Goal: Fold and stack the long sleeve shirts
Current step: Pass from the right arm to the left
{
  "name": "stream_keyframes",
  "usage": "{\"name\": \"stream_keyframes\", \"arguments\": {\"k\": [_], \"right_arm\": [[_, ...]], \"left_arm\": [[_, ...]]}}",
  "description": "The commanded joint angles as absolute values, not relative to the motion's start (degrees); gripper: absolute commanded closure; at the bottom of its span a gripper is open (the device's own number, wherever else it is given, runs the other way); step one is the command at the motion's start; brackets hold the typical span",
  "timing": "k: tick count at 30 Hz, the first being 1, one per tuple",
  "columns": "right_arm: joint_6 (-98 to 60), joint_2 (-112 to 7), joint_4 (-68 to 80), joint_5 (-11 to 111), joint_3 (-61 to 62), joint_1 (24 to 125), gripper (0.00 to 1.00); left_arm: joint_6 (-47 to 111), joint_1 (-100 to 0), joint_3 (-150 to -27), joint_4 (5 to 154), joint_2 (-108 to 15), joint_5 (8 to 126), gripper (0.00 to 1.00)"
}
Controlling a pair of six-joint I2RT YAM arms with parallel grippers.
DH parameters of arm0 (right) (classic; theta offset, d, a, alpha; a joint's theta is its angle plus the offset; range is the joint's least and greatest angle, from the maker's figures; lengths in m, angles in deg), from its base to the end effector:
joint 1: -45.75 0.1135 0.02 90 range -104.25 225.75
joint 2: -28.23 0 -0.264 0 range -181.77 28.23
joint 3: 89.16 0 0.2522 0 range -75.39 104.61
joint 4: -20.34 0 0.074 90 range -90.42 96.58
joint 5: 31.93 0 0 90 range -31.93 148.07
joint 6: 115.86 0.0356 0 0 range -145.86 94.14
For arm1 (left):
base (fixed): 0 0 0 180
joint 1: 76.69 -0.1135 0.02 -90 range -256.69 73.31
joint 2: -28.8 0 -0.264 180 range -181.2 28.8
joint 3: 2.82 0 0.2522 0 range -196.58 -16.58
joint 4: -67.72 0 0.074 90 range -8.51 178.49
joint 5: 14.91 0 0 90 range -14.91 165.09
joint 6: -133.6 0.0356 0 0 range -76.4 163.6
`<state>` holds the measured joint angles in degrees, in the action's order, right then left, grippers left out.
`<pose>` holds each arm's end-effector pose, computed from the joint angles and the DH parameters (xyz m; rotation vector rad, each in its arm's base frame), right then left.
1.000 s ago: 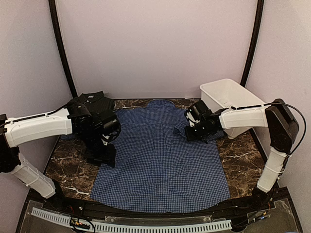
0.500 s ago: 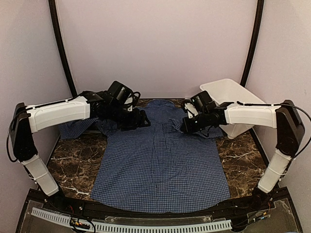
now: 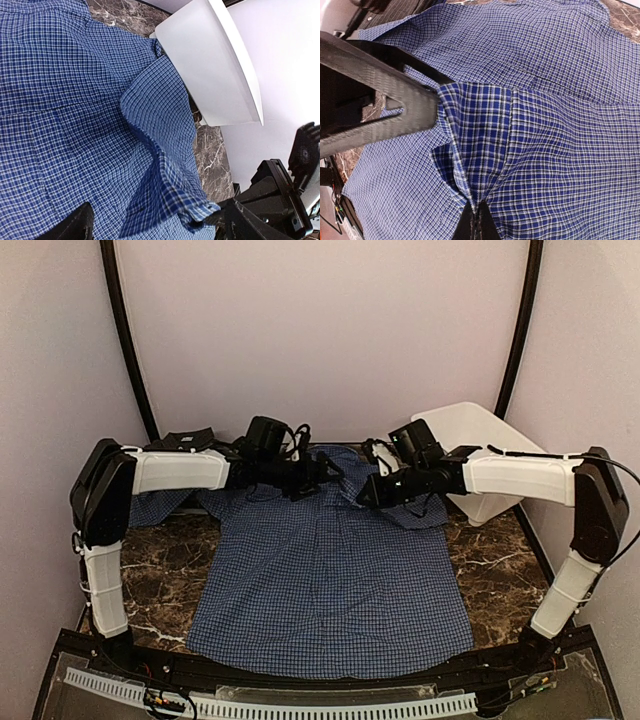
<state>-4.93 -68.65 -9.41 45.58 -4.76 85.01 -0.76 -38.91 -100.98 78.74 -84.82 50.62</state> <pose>0.2881 0.2454 0.2480 -0.5001 2.3652 0.7648 0.3578 -0.2960 0.2407 0.1716 2.2535 -1.2772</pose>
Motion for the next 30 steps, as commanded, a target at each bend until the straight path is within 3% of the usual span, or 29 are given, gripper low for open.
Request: {"name": "stream_keyframes", "arguments": {"k": [1, 6, 13, 15, 27, 30], "right_arm": [[-3.4, -70.2, -6.1, 44.1, -2.5, 86.4, 1.0], [-3.0, -71.9, -5.5, 44.2, -2.0, 87.2, 1.0], [-1.6, -74.6, -3.8, 44.9, -0.7, 88.7, 1.0], [-1.1, -75.2, -3.2, 44.7, -0.5, 89.0, 1.0], [-0.5, -78.3, -1.9, 46.2, 0.7, 90.8, 1.0], [-0.7, -78.5, -1.9, 47.3, 0.5, 91.0, 1.0]], "left_arm": [[-5.7, -38.8, -102.1, 71.9, -86.1, 45.8, 0.11], [-8.1, -38.7, -101.1, 71.3, -86.3, 45.0, 0.15], [-9.8, -38.6, -100.2, 77.5, -86.6, 46.3, 0.39], [-9.1, -38.5, -100.6, 80.5, -86.7, 47.7, 0.41], [-11.6, -38.2, -98.3, 85.2, -86.9, 47.4, 0.42], [-12.2, -38.3, -97.5, 85.1, -86.6, 47.6, 0.36]]}}
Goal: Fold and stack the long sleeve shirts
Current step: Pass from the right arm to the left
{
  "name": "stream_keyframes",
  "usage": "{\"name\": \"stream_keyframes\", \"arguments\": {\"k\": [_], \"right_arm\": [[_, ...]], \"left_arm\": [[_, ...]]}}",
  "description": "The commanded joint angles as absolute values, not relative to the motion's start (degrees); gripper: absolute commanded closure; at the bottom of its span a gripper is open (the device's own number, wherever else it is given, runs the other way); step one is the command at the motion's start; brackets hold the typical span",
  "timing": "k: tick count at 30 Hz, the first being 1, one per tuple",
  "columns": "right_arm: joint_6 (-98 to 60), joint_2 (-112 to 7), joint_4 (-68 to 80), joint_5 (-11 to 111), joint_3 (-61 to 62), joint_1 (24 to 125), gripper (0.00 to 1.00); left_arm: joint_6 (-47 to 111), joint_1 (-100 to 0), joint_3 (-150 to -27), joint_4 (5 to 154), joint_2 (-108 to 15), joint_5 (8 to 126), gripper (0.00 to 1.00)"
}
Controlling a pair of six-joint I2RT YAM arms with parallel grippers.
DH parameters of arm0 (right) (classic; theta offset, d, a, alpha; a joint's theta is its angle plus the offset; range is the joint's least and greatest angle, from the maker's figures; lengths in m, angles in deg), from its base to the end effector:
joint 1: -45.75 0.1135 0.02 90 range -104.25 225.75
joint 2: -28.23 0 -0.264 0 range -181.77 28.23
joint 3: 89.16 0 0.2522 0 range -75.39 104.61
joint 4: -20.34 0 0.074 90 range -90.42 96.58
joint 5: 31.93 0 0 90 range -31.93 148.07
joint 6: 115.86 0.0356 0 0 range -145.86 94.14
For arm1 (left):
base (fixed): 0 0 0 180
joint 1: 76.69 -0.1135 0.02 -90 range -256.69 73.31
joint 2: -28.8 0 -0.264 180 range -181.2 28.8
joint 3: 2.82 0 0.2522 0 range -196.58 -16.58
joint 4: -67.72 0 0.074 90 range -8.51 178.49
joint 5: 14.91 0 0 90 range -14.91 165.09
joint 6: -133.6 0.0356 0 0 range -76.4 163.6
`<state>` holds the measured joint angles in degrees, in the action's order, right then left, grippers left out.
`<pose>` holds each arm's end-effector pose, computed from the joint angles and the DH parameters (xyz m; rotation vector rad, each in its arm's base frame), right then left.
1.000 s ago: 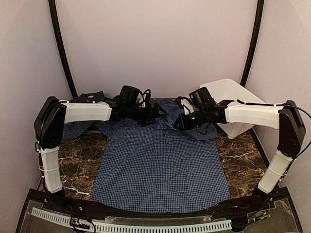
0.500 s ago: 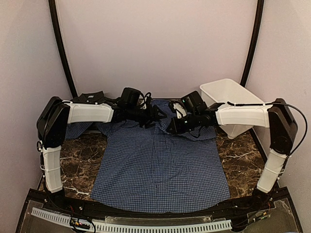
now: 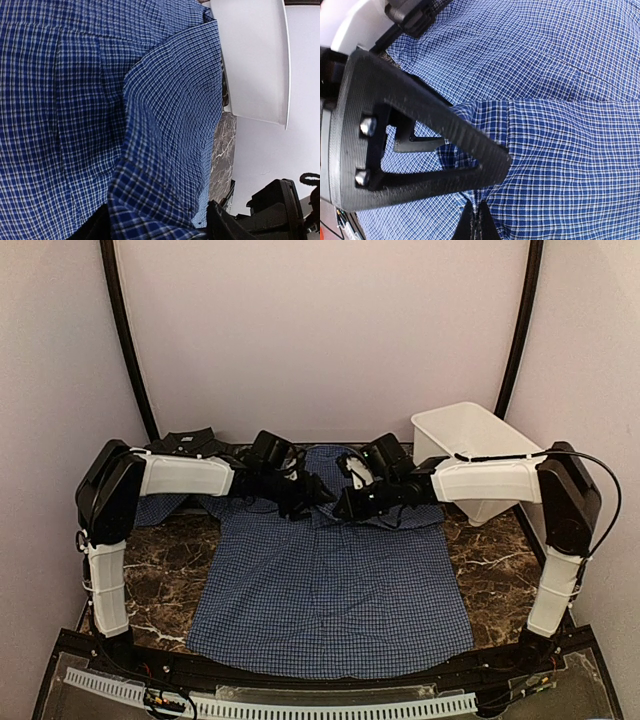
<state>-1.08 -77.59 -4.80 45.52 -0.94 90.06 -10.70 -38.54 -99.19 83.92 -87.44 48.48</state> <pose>0.2896 0.2935 0.2174 -0.5322 2.3969 0.8305 0.3515 -0.2964 0.2023 -0.0530 2.4993 -1.3178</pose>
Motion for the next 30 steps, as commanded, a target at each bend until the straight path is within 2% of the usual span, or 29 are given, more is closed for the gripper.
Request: {"name": "stream_keyframes", "arguments": {"k": [1, 10, 13, 17, 21, 22, 24, 26, 30], "right_arm": [[-0.7, -78.4, -1.8, 47.3, 0.3, 91.0, 1.0], [-0.6, -79.0, -0.9, 47.0, -0.6, 91.5, 1.0], [-0.8, -79.8, -1.1, 46.9, -0.2, 92.0, 1.0], [-0.8, -80.7, -1.1, 47.4, -0.5, 92.5, 1.0], [-0.2, -80.2, -1.0, 48.5, -1.0, 92.6, 1.0], [-0.2, -79.9, -1.1, 48.9, -1.0, 92.5, 1.0], [-0.1, -79.1, -1.6, 49.9, -1.0, 92.5, 1.0], [0.0, -78.0, -2.5, 51.3, -1.1, 92.5, 0.94], [0.2, -74.5, -6.0, 56.4, -2.5, 92.3, 0.72]], "left_arm": [[-12.3, -38.4, -97.1, 85.3, -86.5, 48.1, 0.35], [-20.8, -38.8, -91.1, 75.3, -86.6, 43.5, 0.33], [-23.1, -38.8, -90.0, 71.8, -86.8, 42.4, 0.38], [-24.4, -38.9, -89.9, 70.0, -87.0, 41.3, 0.5], [-23.5, -38.8, -90.3, 71.0, -87.0, 41.4, 0.78], [-23.2, -38.8, -90.5, 71.4, -87.0, 41.6, 0.89], [-21.7, -38.8, -91.4, 73.4, -87.0, 42.3, 0.99], [-19.8, -39.0, -92.8, 76.7, -86.8, 43.3, 1.0], [-15.2, -39.7, -96.3, 82.0, -86.2, 46.1, 1.0]]}}
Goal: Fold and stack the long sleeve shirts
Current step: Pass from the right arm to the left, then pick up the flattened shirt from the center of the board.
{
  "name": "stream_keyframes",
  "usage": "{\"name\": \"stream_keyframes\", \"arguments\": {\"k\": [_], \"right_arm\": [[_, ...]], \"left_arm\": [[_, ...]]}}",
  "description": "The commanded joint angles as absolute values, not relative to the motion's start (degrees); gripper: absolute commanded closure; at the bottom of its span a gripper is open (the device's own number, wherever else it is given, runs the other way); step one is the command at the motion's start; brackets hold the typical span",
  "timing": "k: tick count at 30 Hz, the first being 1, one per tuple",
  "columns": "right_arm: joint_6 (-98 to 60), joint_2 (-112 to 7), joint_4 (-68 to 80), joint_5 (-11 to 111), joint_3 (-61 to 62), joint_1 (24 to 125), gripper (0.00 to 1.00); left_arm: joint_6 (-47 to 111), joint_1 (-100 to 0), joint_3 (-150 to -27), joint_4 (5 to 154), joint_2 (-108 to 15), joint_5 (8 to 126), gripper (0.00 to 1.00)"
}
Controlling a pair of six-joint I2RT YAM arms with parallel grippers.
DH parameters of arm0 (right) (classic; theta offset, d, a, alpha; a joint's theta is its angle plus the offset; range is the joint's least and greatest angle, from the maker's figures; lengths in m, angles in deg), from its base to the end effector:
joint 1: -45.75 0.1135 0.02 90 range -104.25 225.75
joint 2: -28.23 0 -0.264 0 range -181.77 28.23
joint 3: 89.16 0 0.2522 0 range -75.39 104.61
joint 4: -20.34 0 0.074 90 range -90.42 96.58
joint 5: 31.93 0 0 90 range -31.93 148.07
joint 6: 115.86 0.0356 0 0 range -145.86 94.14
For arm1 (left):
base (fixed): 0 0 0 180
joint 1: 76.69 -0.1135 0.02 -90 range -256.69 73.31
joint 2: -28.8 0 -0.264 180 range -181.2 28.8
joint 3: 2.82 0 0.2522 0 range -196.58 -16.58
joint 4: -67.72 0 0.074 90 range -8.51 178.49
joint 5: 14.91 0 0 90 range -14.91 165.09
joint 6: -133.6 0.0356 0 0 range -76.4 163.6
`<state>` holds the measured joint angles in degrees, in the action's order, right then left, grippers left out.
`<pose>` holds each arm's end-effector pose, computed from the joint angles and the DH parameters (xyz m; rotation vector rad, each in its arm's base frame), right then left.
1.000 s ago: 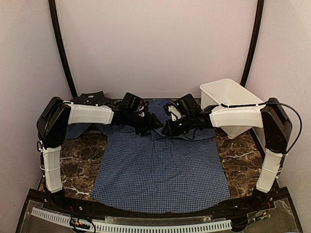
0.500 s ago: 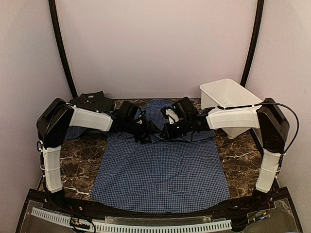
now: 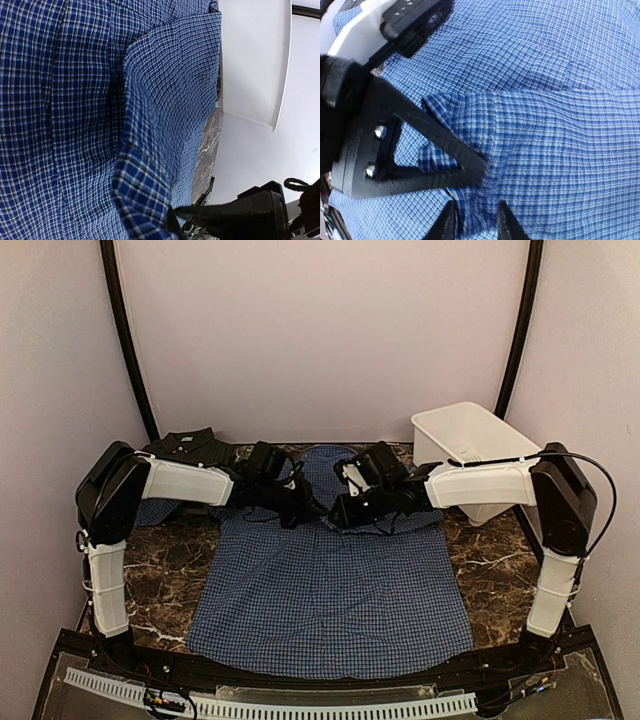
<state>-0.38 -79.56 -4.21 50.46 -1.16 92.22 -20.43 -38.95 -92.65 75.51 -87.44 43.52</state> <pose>0.2832 0.3049 0.2031 -0.5177 2.4151 0.7435 0.3436 -0.2895 0.1795 -0.2056 2.5373 -1.4832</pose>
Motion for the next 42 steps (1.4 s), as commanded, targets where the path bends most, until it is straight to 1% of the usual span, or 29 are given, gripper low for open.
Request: {"name": "stream_keyframes", "arguments": {"k": [1, 5, 7, 11, 15, 22, 27, 33, 37, 42], "right_arm": [[0.4, -73.1, -6.8, 57.6, -3.6, 92.1, 0.66], [2.5, -66.6, -9.7, 61.5, -10.7, 90.3, 0.51], [4.0, -63.4, -11.7, 62.8, -13.9, 89.4, 0.48], [7.3, -57.4, -16.7, 65.5, -19.7, 88.7, 0.47], [11.2, -50.2, -21.8, 67.1, -25.1, 88.2, 0.46], [17.3, -42.5, -28.6, 66.7, -33.4, 88.0, 0.45], [19.1, -38.6, -33.2, 66.0, -36.1, 88.0, 0.45], [19.6, -37.7, -33.5, 64.6, -37.8, 88.0, 0.45], [19.2, -40.6, -31.0, 64.7, -37.7, 88.0, 0.45], [18.5, -44.9, -26.6, 64.6, -37.8, 87.9, 0.45]], "left_arm": [[-13.5, -40.1, -97.5, 83.0, -86.1, 47.0, 1.0], [-8.2, -41.5, -102.2, 88.5, -85.0, 49.7, 1.0], [-5.9, -42.2, -104.9, 90.9, -84.9, 50.8, 1.0], [-1.7, -43.2, -110.4, 96.0, -84.9, 53.2, 1.0], [1.1, -44.2, -114.1, 98.0, -85.3, 54.8, 1.0], [3.5, -47.2, -115.3, 100.1, -85.8, 55.5, 1.0], [5.5, -50.2, -115.0, 101.9, -85.2, 56.9, 1.0], [5.7, -52.7, -112.5, 99.3, -88.9, 53.8, 1.0], [5.5, -52.7, -111.0, 97.9, -91.9, 52.4, 1.0], [5.7, -53.1, -108.8, 97.1, -93.9, 53.8, 1.0]]}}
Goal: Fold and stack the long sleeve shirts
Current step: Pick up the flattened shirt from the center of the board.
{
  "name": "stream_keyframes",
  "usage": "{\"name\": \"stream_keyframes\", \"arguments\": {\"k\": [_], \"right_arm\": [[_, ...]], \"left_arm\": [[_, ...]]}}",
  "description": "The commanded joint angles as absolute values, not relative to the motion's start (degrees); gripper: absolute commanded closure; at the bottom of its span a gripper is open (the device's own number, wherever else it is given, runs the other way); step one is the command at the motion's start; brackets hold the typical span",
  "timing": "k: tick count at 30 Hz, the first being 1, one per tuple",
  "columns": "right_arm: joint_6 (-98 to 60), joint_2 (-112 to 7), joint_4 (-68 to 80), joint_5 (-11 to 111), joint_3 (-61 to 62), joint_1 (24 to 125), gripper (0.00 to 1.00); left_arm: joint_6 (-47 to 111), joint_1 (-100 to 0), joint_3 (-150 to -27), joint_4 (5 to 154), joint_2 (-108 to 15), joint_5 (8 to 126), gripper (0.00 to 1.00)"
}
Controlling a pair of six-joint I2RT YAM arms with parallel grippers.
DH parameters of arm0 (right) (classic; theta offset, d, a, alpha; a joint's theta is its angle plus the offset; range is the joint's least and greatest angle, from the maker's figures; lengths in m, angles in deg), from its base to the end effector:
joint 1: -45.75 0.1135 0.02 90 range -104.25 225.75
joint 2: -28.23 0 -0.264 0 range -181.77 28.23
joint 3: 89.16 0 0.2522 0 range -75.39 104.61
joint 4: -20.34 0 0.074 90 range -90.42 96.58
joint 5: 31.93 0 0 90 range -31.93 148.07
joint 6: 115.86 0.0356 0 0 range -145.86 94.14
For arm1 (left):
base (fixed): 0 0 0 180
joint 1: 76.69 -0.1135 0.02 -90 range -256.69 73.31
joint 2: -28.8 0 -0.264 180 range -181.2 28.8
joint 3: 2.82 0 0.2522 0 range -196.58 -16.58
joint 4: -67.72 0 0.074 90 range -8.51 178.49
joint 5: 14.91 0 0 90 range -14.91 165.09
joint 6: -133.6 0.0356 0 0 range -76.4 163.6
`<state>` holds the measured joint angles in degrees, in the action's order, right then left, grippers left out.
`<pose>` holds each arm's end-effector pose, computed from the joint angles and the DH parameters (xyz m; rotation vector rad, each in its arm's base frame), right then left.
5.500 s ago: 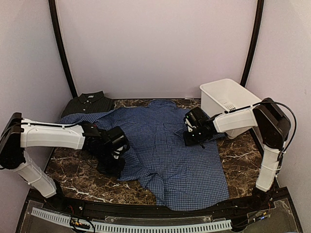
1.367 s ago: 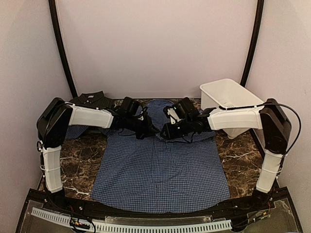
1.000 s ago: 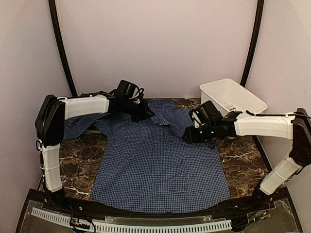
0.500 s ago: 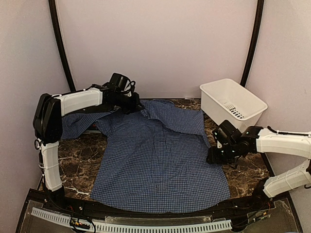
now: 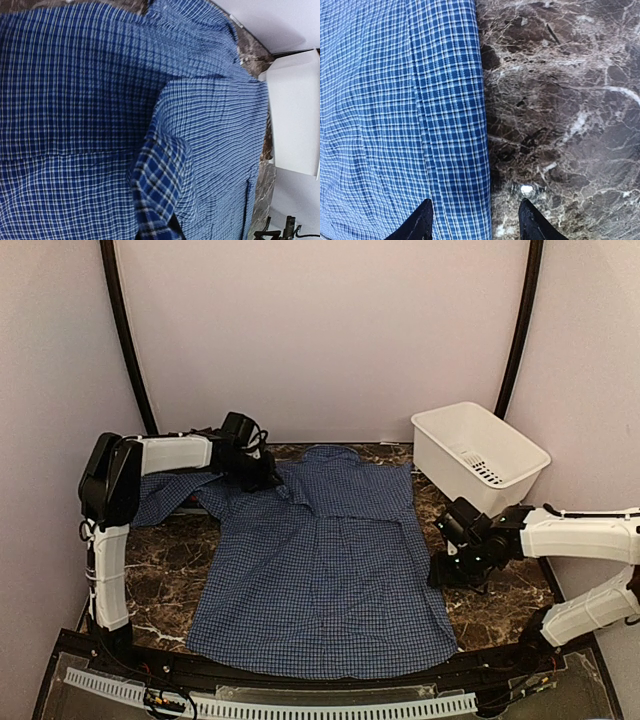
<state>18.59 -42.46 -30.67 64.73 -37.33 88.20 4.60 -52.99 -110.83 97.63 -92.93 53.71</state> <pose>0.1570 0.1380 0.1784 0.0778 2.7981 0.2234 0.4356 -0.2054 0.2043 -0.1309 2.4746 -0.9486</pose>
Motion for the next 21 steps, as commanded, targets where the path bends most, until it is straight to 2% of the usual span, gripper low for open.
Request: {"name": "stream_keyframes", "arguments": {"k": [1, 21], "right_arm": [[18.4, -45.7, -25.6, 64.5, -37.9, 87.9, 0.45], [10.7, -62.6, -15.6, 65.8, -31.2, 81.2, 0.49]], "left_arm": [[5.8, -53.1, -108.6, 97.1, -94.2, 54.1, 1.0], [6.9, -58.9, -108.3, 97.9, -101.4, 59.0, 1.0]]}}
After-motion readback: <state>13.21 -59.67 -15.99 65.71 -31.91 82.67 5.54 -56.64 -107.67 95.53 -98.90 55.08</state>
